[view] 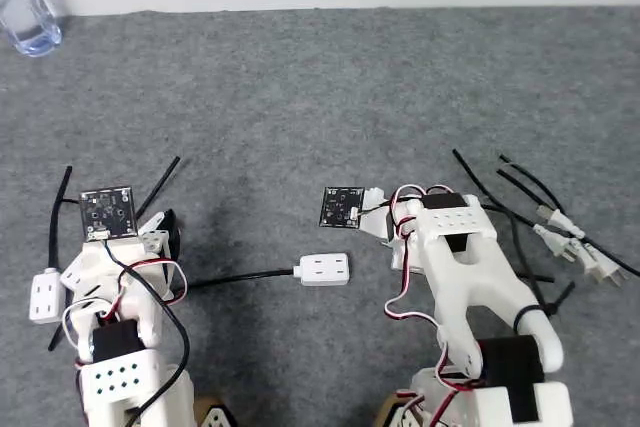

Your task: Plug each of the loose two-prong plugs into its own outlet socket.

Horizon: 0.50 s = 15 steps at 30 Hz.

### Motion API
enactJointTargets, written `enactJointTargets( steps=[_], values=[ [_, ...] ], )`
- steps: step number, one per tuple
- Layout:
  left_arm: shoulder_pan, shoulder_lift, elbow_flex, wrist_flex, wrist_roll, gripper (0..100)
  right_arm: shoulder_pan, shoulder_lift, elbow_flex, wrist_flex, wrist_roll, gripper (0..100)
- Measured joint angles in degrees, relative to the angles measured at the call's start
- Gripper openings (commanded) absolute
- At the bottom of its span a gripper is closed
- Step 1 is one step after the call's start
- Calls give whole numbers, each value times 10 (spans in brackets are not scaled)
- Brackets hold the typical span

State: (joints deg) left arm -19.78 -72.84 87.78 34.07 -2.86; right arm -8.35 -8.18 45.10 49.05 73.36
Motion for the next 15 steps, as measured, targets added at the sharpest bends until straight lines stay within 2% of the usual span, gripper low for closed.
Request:
enactJointTargets(
  steps=[11,15],
  values=[
    [0,0,0,0,0,229,2,55,-12,0,-1,144],
    [0,0,0,0,0,229,4,57,-18,-1,-4,9]
  ],
)
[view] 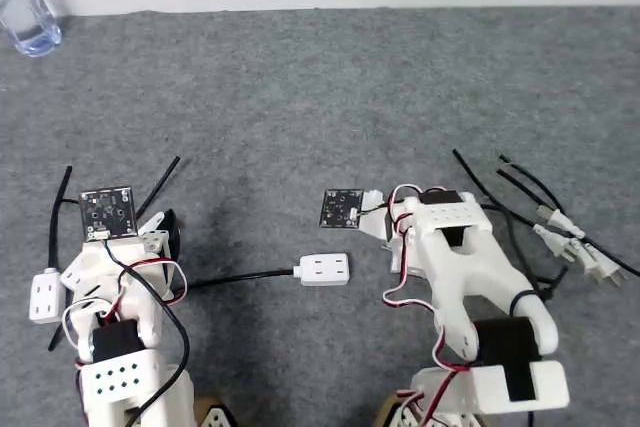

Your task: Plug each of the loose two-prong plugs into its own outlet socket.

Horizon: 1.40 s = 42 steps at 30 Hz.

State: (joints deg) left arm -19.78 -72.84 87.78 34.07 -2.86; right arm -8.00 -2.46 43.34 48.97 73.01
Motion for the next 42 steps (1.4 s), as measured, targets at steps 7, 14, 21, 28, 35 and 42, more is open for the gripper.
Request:
enactJointTargets(
  steps=[7,14,21,28,35,42],
  values=[
    [0,0,0,0,0,229,5,0,-2,-4,8,9],
    [53,0,0,0,13,228,4,-44,-5,31,-54,9],
    [157,0,0,-10,55,232,-32,-173,-4,102,-135,9],
    [238,0,0,-104,261,232,-91,-329,-4,182,-237,9],
    [360,0,8,-114,474,233,-132,-396,-55,269,-299,9],
    [454,0,20,-129,483,251,-192,-398,-76,294,-317,8]
  ],
)
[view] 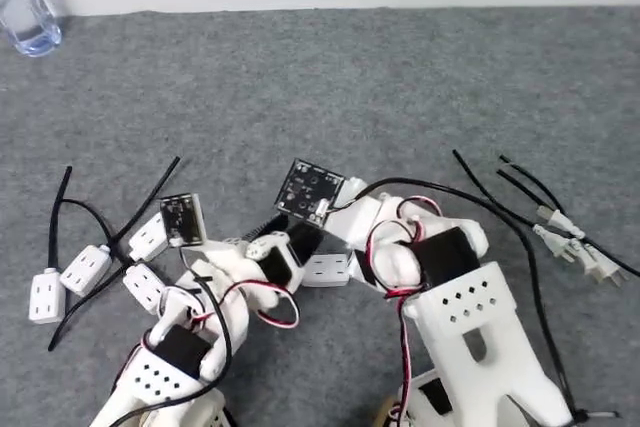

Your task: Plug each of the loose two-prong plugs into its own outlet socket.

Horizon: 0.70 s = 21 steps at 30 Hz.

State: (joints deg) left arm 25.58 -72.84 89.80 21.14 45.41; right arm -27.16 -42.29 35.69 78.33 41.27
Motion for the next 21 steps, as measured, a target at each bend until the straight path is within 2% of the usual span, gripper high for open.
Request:
enactJointTargets(
  steps=[4,8,14,21],
  values=[
    [6,0,34,-54,2,312,-1,18,0,-7,-2,8],
    [9,0,54,-113,0,317,-12,62,0,-32,-2,8],
    [8,0,55,-118,2,317,-33,78,-32,-37,-13,8],
    [7,-7,50,-123,4,317,-59,82,-114,38,-20,8]
  ],
)
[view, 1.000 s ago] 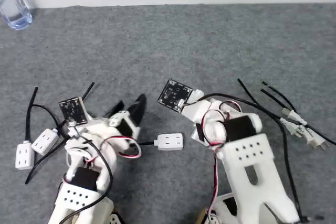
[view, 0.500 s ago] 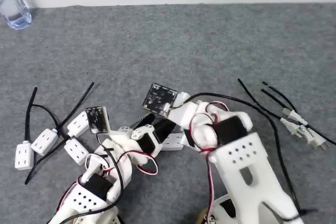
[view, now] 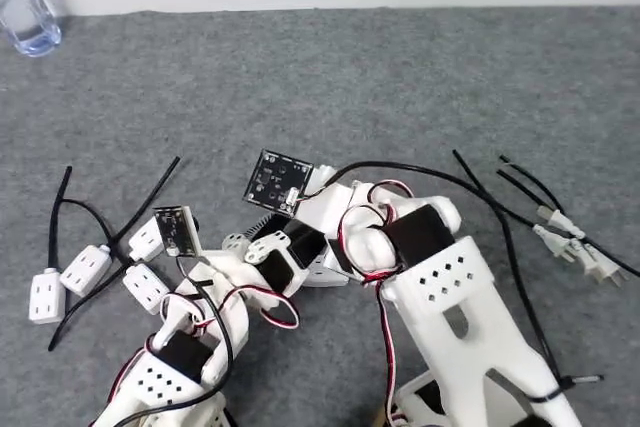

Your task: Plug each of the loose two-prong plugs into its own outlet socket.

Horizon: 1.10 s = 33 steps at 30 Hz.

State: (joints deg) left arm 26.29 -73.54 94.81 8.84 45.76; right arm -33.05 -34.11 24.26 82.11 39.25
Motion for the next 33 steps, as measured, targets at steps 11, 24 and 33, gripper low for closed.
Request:
enactJointTargets(
  steps=[11,24,33],
  values=[
    [-19,0,11,4,0,317,-7,0,-41,76,1,9],
    [-29,5,12,4,0,317,-8,-58,-51,97,1,9],
    [-29,5,14,4,0,317,-8,-58,-51,97,1,9]
  ],
)
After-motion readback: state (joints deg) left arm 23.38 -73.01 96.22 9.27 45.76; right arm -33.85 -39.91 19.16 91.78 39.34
